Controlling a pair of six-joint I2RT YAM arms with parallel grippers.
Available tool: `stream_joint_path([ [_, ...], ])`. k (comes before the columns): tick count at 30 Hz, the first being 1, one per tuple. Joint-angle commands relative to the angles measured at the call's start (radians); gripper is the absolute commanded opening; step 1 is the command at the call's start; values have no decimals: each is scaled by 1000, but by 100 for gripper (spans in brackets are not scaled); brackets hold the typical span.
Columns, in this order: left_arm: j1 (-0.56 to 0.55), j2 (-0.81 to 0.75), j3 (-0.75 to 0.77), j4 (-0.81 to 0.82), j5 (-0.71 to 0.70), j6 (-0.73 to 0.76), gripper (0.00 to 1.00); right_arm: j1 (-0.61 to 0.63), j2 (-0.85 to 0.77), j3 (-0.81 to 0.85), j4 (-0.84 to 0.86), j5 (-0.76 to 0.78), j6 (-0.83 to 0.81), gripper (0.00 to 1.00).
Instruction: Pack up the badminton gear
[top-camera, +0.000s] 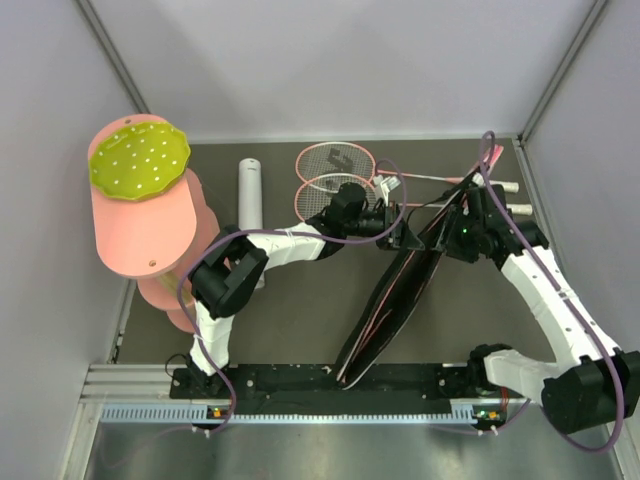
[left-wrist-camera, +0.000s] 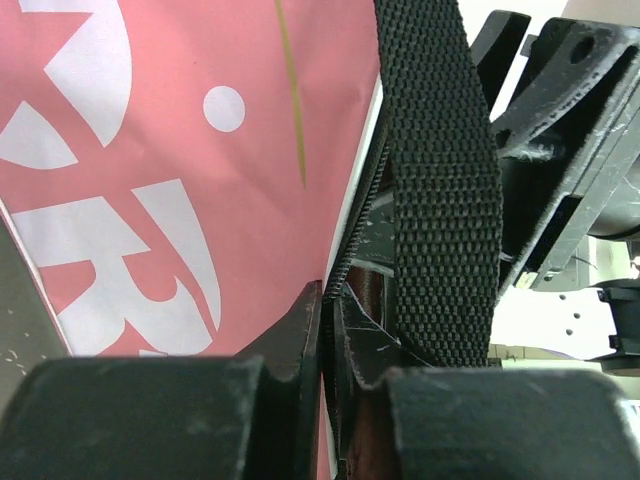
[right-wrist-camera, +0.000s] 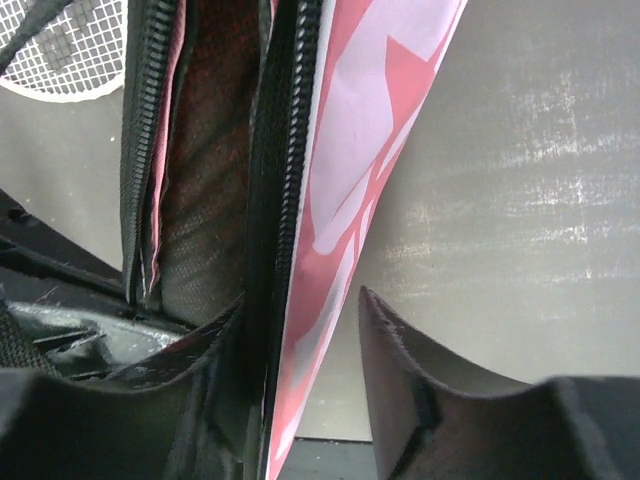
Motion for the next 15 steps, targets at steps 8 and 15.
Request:
stream_joint_path([
  [8,25,-169,69,-429,-106,427,39,7,-67,65,66,47,-86,0],
  [15,62,-305,80,-744,-310,676,42,7,-53,144,12,18,-152,0],
])
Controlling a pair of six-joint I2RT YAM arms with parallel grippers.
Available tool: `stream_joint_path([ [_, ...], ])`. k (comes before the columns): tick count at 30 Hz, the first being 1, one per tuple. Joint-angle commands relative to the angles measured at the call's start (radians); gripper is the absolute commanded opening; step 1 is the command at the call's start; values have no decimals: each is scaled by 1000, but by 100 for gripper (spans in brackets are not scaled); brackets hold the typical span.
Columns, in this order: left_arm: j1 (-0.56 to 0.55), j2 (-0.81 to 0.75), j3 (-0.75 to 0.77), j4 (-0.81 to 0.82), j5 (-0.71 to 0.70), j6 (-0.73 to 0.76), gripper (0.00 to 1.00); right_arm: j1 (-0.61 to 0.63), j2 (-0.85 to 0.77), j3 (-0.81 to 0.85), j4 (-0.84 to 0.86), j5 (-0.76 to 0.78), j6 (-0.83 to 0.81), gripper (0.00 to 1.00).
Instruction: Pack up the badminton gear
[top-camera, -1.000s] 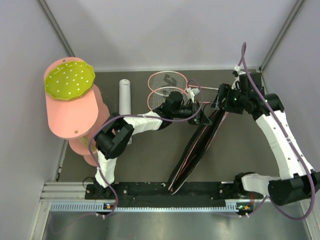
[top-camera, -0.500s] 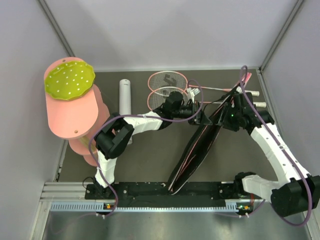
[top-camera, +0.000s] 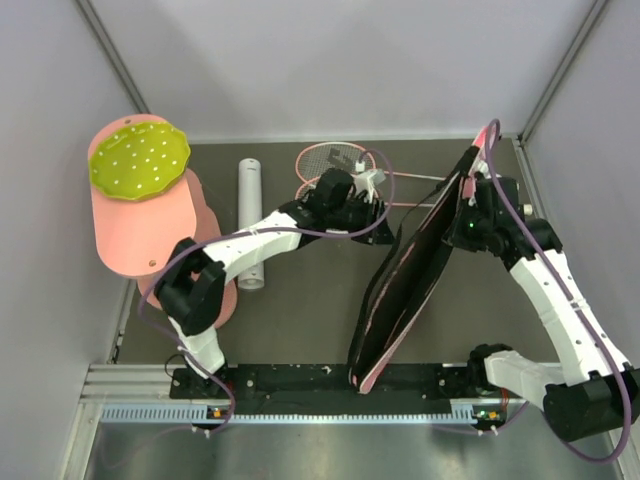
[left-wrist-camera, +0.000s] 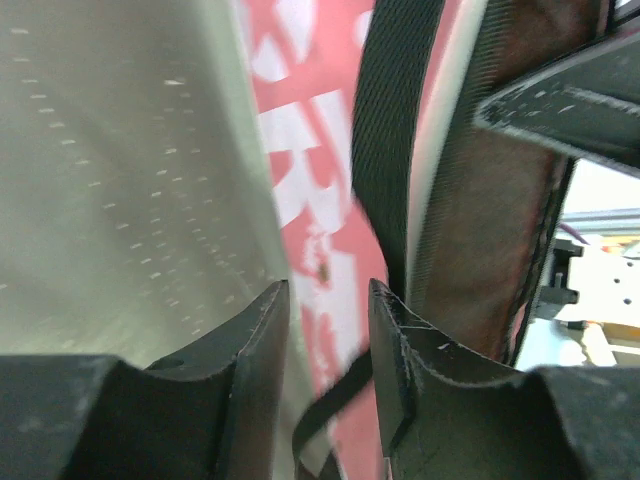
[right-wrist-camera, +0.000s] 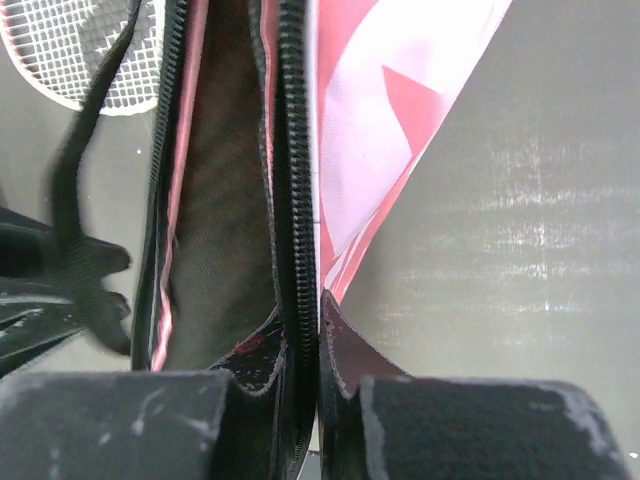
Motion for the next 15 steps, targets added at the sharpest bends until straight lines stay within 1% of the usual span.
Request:
stream_joint_path([
  [1,25,-143,33,-221,-173,238,44,7,-23,84,22,-7,-59,0],
  [3,25,-187,41,-265,-208,258,45,7,-17,90,25,-11,-70,0],
  [6,25,-232,61,-288,-196,260,48,7,-12,92,31,-46,-82,0],
  [8,18,-252,76,-255,-147,246,49,9,-12,93,35,-66,-81,0],
  [9,12,-255,79,-235,-82,228,49,7,-14,95,37,-73,-76,0],
  [10,-13,-252,91,-213,-48,220,50,7,-14,95,40,-79,-73,0],
  [12,-53,-244,102,-155,-17,214,56,7,-15,93,51,-108,-64,0],
  [13,-94,-226,122,-150,-32,220,59,7,-15,93,54,-117,-61,0],
  [14,-116,-215,134,-150,-56,231,63,7,-15,93,62,-138,-56,0],
  [15,-151,-204,143,-163,-131,255,68,7,-17,92,66,-151,-47,0],
])
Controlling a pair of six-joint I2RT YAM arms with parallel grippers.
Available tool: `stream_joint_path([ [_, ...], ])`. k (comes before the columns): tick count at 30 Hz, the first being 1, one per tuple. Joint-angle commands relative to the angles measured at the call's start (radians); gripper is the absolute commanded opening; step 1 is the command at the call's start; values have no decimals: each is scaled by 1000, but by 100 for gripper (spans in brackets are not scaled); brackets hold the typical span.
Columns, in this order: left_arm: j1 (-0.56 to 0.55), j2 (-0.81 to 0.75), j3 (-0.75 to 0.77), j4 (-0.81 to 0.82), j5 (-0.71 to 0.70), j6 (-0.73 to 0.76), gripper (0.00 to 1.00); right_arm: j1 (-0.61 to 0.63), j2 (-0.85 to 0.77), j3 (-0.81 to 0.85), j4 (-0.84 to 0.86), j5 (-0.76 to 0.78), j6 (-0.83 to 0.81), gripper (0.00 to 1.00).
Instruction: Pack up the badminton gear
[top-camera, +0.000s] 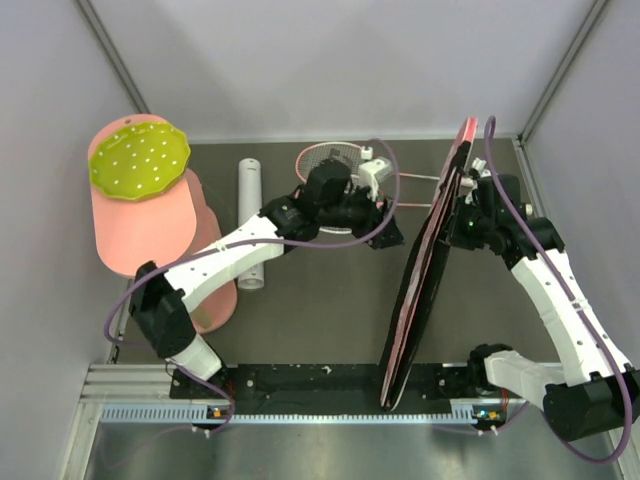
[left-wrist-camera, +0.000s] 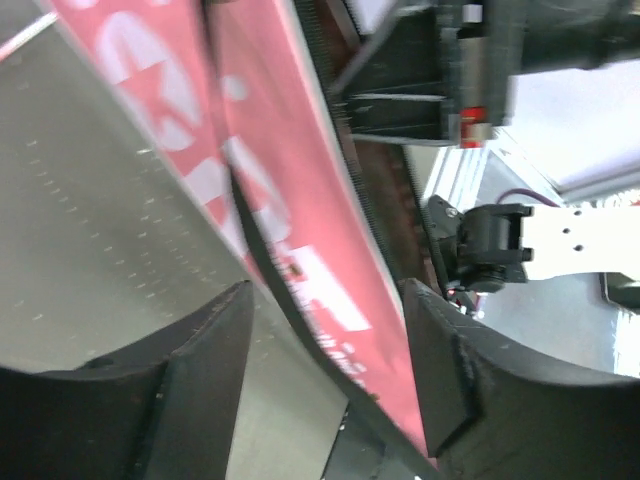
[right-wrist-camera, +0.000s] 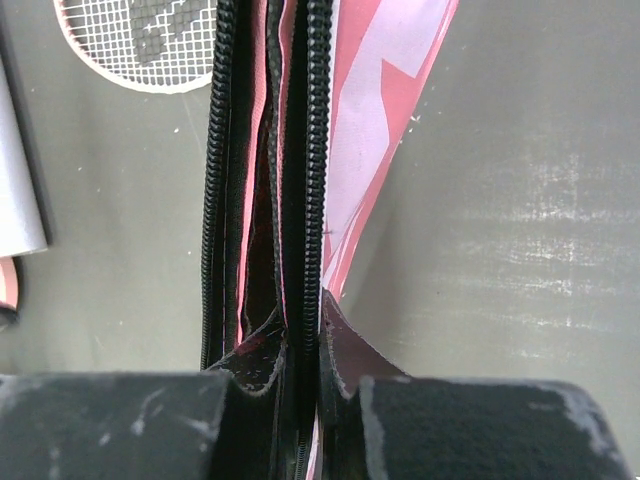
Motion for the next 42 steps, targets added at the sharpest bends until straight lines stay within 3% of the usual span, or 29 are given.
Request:
stream_joint_path([
  [1,-121,40,95,52,-67,54,68,7,-17,56,65,-89,9,0],
  [7,-152,166,209,-22,-228,68,64,9,-31,54,82,-140,24,0],
  [10,-154,204,240,-20,-232,65,61,7,-42,54,88,-150,24,0],
  [23,-149,283,335,-151,-445,132,51,26,7,53,141,-313,-22,0],
  [25,-140,292,364,-206,-467,132,36,52,33,60,141,-321,-37,0],
  [26,-134,289,366,-218,-467,131,26,61,41,63,145,-321,-53,0],
  [27,-122,274,357,-235,-477,129,8,81,52,68,148,-319,-62,0],
  [28,-117,260,346,-243,-485,127,1,88,70,80,148,-313,-70,0],
  [37,-49,58,189,-335,-579,32,0,231,325,265,205,-241,-156,0],
  [42,50,-86,9,-229,-467,-110,0,276,518,417,272,-293,-113,0],
])
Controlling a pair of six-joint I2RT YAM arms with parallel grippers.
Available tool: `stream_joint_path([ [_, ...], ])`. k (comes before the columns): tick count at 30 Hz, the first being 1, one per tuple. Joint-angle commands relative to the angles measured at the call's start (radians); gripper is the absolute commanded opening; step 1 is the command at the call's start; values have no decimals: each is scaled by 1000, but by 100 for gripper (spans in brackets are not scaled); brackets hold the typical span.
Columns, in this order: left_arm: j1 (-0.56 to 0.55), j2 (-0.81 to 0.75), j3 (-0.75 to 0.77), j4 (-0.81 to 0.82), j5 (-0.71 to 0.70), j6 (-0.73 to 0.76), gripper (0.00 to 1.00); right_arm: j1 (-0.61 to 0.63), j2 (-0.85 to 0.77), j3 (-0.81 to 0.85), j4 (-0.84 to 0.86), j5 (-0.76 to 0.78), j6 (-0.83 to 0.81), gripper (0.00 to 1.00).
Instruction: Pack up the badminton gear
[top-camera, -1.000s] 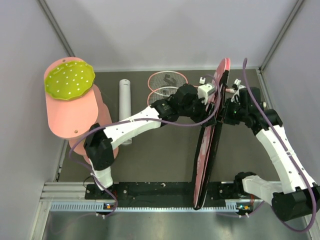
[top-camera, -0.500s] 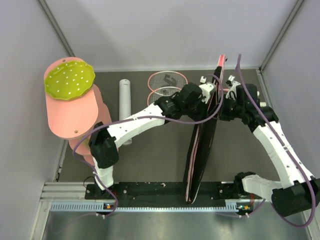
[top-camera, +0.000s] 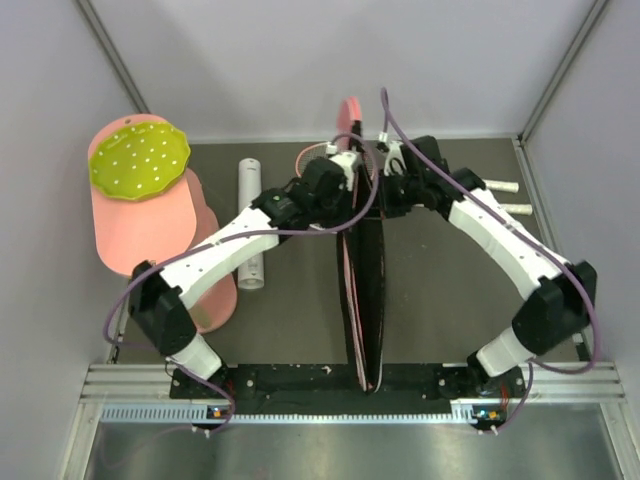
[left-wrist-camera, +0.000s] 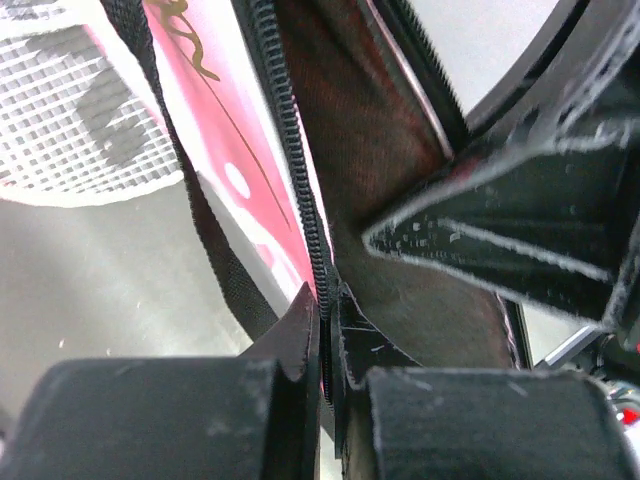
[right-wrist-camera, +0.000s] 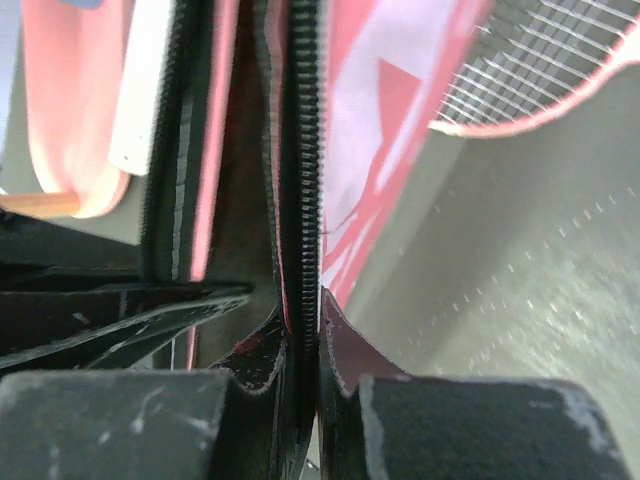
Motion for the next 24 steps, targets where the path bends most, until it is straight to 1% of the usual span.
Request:
stream_joint_path([
  [1,72,-162,-139,105,42,-154,0,33,130,164,123,-47,14,0],
  [2,95,-179,-163,121,-11,-215,0,46,154,185,126,-54,17,0],
  [4,120,-210,-202,119,-28,-259,0,58,226,253,126,-51,29,2],
  [7,157,-225,-212,83,-89,-320,0,84,311,328,126,-38,29,10],
  [8,171,-223,-205,72,-103,-338,0,89,333,345,126,-38,26,16],
  [9,175,-217,-200,55,-137,-341,0,95,356,380,126,-25,25,19],
  [10,178,-213,-196,52,-145,-342,0,99,402,397,124,-15,20,20],
  [13,195,-188,-163,9,-168,-351,0,110,466,474,101,37,-7,24],
  [14,201,-185,-157,1,-175,-357,0,113,500,494,91,63,-21,27],
  [15,204,-185,-157,1,-183,-358,0,116,517,521,69,128,-33,31],
  [16,206,-187,-160,-2,-198,-354,0,121,531,538,55,162,-59,33],
  [18,212,-181,-162,-3,-203,-345,0,124,560,581,8,201,-84,41],
  [19,217,-174,-160,-8,-196,-331,0,125,559,586,2,192,-98,45],
  [20,220,-162,-156,-14,-194,-326,0,127,547,587,0,177,-101,54],
  [23,231,-141,-156,-16,-203,-314,0,125,507,592,-12,65,-103,66],
  [24,235,-138,-157,-16,-203,-309,0,125,463,589,-15,16,-104,69],
])
